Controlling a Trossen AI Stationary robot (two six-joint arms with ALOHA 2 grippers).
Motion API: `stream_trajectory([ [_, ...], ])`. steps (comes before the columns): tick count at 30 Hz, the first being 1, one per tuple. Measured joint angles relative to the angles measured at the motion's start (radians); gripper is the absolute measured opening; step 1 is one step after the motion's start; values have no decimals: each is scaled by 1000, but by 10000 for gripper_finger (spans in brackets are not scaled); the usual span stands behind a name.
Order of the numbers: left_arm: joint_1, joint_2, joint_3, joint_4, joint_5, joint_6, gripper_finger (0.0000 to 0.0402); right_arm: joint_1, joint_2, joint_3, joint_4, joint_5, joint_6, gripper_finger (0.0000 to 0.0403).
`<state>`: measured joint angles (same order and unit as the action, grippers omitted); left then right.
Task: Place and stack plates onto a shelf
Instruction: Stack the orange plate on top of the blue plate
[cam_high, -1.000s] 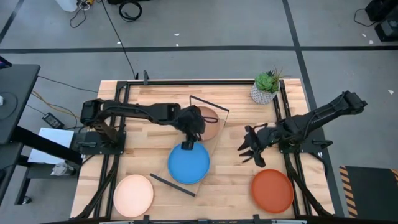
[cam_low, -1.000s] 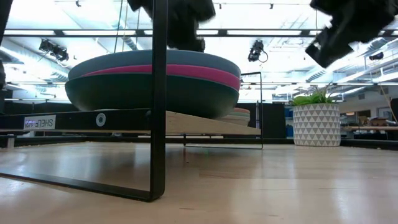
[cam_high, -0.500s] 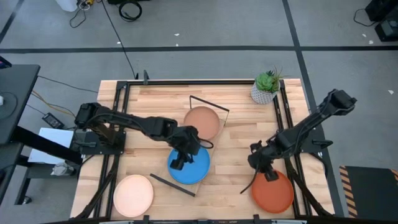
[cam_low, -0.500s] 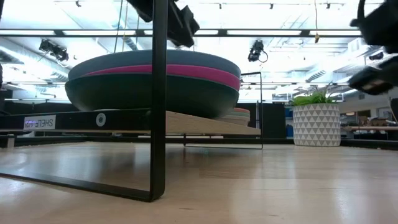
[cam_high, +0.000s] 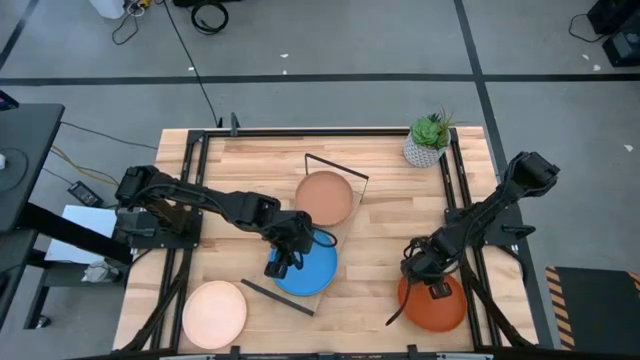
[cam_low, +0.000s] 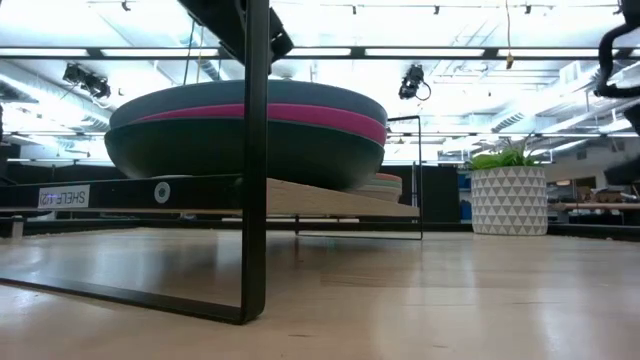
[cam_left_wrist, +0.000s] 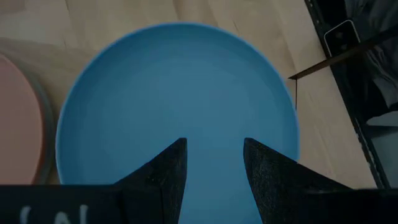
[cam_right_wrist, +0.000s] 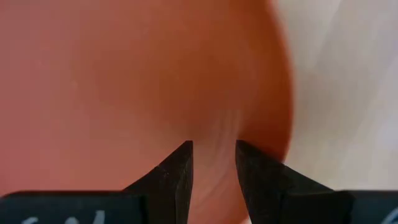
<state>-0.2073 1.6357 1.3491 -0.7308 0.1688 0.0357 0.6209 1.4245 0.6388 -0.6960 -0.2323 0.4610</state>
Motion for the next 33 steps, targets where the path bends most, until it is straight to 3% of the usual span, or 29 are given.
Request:
stream_trajectory([
  [15,3,-2,0,1,-19,1,164,-3,-101,26,-52,67,71,115],
  [25,3,-2,0,1,-22,-5,164,-5,-108,78,-86,368,58,114],
  [33,3,-2,0,-1,-23,-7,164,-45,-53,78,-31,300,22,114],
])
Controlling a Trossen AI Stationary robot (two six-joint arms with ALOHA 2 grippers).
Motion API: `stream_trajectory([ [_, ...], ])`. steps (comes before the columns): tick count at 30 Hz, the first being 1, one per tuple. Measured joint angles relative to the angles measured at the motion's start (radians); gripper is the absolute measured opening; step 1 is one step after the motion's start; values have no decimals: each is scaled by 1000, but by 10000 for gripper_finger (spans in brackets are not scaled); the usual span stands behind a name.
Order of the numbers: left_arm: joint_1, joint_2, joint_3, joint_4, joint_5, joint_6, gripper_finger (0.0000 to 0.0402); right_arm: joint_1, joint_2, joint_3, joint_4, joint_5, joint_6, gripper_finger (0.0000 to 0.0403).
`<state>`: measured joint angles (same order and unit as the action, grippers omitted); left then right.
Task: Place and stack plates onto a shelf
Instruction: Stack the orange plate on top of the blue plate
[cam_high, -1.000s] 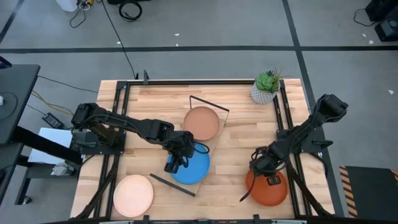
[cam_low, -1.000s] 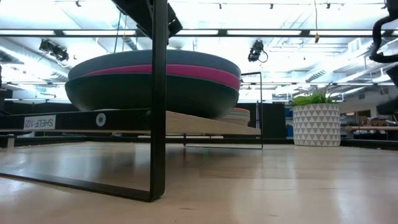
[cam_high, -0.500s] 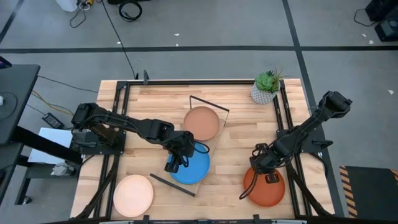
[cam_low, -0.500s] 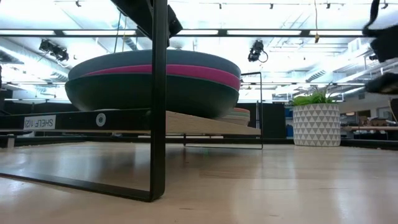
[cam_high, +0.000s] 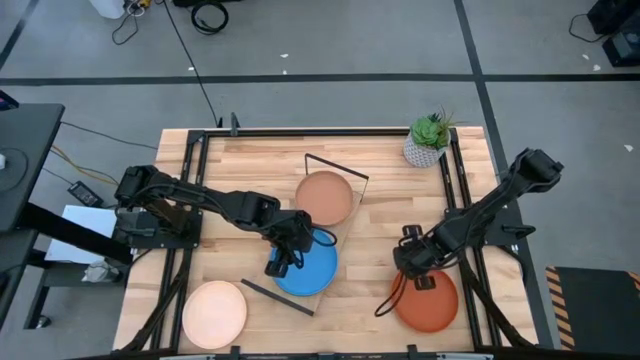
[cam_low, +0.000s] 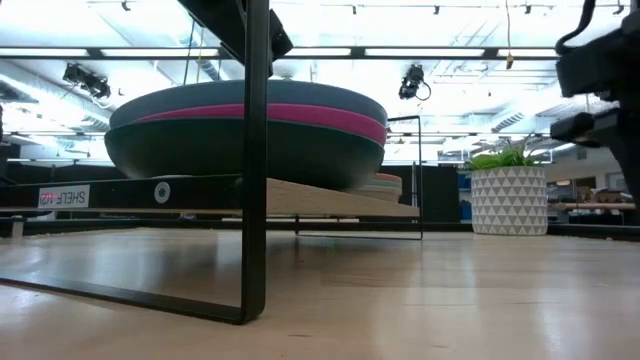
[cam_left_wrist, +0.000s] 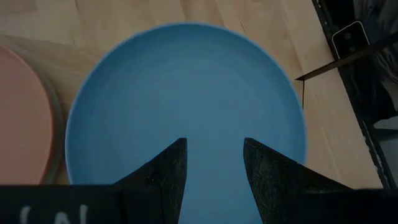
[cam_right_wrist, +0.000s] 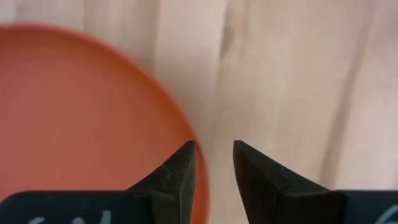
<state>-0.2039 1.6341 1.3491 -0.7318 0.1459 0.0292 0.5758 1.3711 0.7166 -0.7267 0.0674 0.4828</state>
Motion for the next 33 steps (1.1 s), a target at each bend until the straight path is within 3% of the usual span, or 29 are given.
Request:
stream_trajectory([
  [9,0,0,0,0,0,0,164,-43,72,-1,14,-137,-130,111],
  [14,0,0,0,11,-14,12,164,-55,96,-1,22,-167,-171,58],
  [17,-2,1,0,50,-88,77,164,-62,97,1,28,-188,-196,16],
  [25,-3,3,0,219,-352,393,164,-149,-13,19,8,-199,-267,12],
  [29,-8,3,0,315,-393,537,164,-233,-98,39,6,-217,-277,12],
  [33,-40,3,0,306,-438,587,164,-308,-154,62,2,-271,-248,12],
])
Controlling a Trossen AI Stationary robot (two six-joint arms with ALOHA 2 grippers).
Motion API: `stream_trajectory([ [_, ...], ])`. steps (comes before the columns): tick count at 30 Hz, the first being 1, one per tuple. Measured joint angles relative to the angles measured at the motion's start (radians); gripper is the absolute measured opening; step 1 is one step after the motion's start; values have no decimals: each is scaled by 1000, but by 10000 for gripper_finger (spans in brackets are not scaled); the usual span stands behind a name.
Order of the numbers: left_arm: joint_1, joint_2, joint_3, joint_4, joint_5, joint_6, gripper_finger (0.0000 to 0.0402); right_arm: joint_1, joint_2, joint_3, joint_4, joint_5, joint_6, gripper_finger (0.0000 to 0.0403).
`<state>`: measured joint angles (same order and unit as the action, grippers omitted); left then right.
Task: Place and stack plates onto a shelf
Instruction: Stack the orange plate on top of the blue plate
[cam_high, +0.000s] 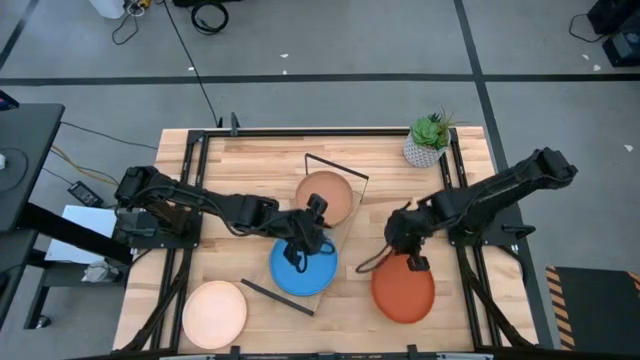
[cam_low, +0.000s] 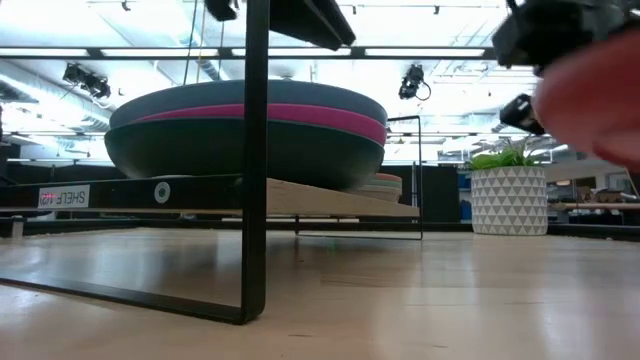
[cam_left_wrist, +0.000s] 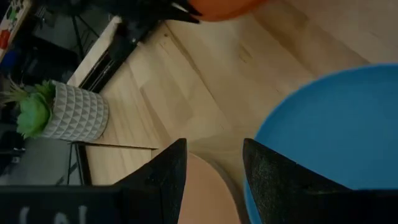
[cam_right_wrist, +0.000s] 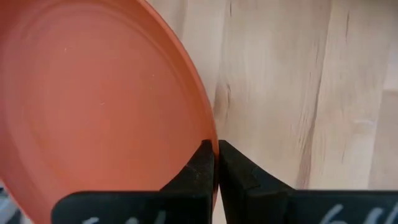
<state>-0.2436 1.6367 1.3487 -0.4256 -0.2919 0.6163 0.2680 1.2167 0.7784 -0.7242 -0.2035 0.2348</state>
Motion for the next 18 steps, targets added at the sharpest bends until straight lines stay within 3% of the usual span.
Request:
stream_trajectory([
  [11,-32,0,0,9,-29,-20,164,-98,-61,54,-21,-102,-29,12],
  [18,-32,0,0,9,-27,-17,164,-123,-61,58,-36,-112,-42,13],
])
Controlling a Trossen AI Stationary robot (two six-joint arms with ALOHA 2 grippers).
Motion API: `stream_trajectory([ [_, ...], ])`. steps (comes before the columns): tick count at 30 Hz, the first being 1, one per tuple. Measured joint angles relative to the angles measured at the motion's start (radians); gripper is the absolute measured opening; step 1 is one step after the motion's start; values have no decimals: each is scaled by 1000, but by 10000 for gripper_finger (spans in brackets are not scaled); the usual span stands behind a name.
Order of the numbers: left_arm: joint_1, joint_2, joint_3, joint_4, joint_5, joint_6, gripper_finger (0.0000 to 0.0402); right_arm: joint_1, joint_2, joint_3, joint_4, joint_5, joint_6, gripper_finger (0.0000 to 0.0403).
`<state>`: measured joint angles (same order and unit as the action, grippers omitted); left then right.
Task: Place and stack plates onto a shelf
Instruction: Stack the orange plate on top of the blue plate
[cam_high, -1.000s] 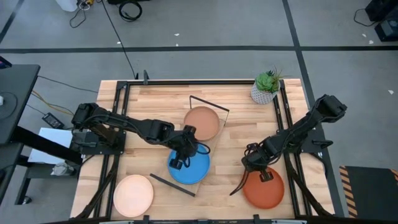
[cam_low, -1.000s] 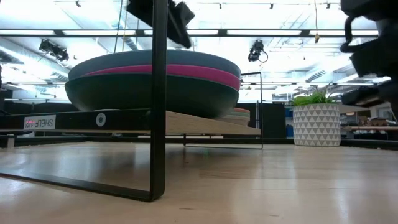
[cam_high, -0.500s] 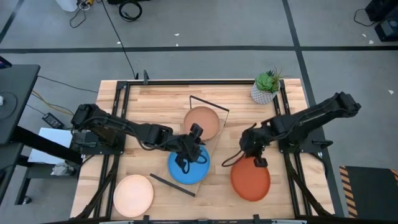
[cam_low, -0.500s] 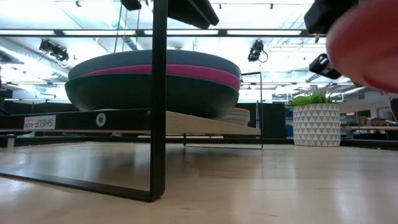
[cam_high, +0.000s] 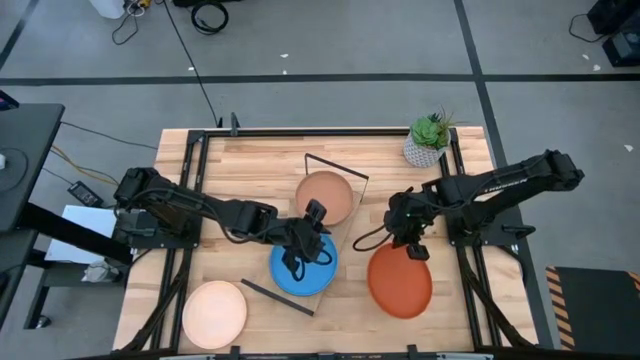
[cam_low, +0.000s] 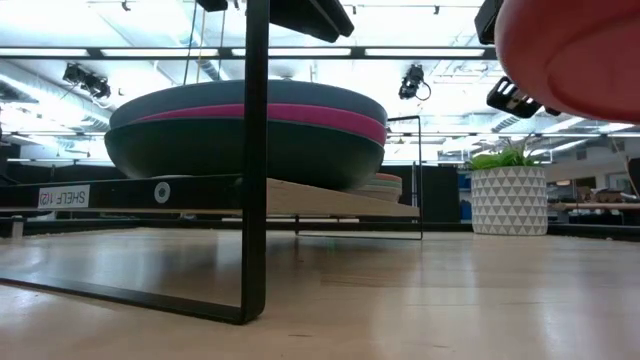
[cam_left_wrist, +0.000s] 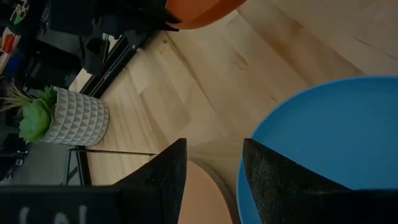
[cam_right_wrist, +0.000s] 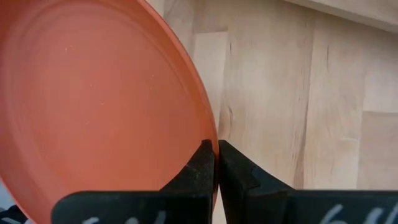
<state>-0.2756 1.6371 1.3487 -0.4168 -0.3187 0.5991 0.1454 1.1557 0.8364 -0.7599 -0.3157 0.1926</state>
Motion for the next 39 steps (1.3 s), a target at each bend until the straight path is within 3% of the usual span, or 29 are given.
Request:
stream_trajectory([
  [7,0,0,0,-40,29,5,164,-61,2,-27,42,41,-21,13],
  [14,0,0,0,7,42,167,169,-115,3,-119,150,0,-28,13],
  [25,-4,66,0,106,40,369,243,-180,-77,-189,254,0,2,13],
  [39,-14,82,0,192,50,682,233,-245,-118,-190,319,-21,79,14],
])
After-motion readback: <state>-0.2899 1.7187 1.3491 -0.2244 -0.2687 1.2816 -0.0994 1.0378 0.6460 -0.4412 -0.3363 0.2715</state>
